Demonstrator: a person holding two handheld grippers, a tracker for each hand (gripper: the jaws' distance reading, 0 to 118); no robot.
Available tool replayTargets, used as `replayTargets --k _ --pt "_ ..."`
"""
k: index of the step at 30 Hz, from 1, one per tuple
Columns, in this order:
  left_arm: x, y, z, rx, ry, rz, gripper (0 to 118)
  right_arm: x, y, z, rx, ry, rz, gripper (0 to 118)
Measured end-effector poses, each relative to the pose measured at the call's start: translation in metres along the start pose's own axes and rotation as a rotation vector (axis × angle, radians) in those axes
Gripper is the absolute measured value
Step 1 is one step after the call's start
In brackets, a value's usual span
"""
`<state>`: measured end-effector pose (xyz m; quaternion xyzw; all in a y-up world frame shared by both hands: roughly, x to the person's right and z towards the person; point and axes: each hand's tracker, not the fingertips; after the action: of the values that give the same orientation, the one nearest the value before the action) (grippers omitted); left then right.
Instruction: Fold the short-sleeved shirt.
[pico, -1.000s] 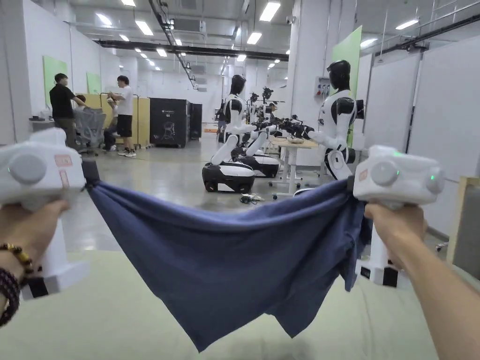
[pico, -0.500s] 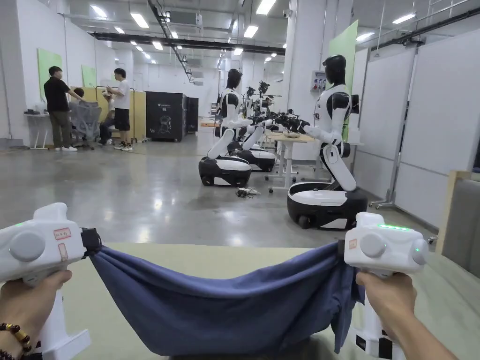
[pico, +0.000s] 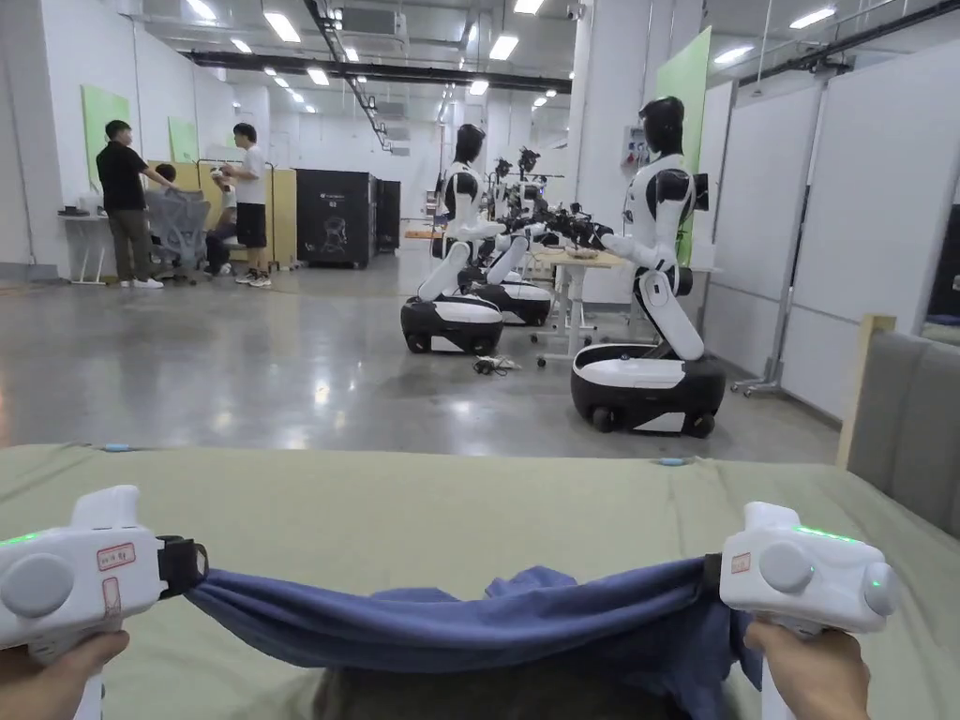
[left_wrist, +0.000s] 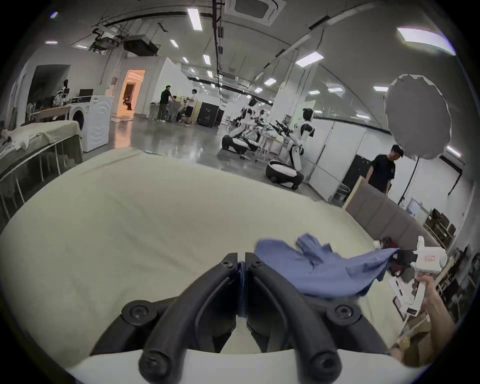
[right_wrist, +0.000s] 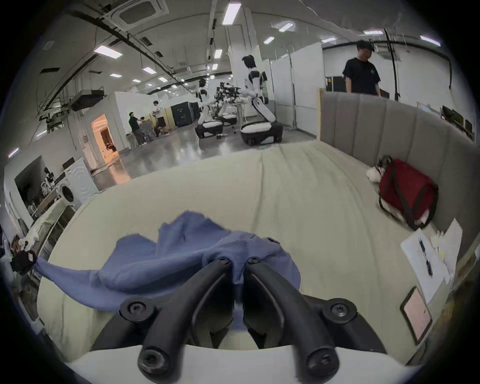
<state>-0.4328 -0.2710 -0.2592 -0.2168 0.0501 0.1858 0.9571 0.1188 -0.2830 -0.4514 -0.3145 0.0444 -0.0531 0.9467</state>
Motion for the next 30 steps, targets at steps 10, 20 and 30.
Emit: replayTargets --k 10,20,30 --pt "-0.006 -0.091 0.056 -0.164 -0.004 -0.006 2 0.024 -0.104 0.052 -0.118 0.016 0.025 8" --pt "-0.034 -0.131 0.048 -0.23 0.003 -0.008 4 0.021 -0.132 0.055 -0.157 -0.046 0.155 39" --pt "0.004 -0.11 0.12 -0.07 -0.001 -0.081 116 0.035 -0.122 0.163 0.226 0.008 -0.054 88"
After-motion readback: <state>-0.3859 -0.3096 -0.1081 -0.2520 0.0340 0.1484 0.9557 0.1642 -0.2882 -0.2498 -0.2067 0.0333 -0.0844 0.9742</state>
